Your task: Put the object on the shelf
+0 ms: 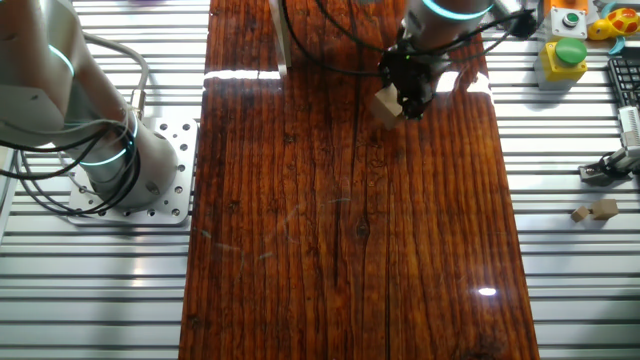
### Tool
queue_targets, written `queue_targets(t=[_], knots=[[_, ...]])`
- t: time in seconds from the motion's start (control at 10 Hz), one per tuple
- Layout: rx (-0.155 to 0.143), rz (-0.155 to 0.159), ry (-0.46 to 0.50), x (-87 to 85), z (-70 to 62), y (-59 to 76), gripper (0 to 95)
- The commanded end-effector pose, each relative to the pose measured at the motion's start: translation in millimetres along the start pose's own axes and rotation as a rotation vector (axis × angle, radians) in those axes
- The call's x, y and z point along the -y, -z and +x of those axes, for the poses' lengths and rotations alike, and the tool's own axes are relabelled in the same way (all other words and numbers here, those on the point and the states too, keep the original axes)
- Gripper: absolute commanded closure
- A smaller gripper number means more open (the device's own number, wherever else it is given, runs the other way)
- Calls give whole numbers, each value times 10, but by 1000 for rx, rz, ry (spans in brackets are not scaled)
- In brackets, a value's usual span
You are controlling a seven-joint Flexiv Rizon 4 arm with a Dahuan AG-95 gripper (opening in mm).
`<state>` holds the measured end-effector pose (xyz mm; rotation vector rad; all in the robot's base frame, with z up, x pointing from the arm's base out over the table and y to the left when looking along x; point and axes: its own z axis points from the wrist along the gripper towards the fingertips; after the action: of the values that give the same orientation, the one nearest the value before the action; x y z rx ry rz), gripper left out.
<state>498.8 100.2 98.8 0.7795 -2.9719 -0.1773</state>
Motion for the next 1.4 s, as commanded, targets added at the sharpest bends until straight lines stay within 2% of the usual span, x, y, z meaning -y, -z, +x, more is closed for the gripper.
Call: queue_targets(t=[0.1, 0.3, 0.5, 0.6, 0.9, 1.2, 1.4], knots=[[-6, -6, -41, -147, 27, 400, 950], [-21, -7, -102, -369, 31, 804, 950], [-54, -20, -176, -696, 22, 1206, 950], [-60, -22, -201, -821, 22, 1320, 950], [-54, -27, -241, -1095, 19, 1539, 950], [-68, -32, -262, -1150, -17, 1753, 950], [-69, -30, -262, -1168, -47, 1802, 950]])
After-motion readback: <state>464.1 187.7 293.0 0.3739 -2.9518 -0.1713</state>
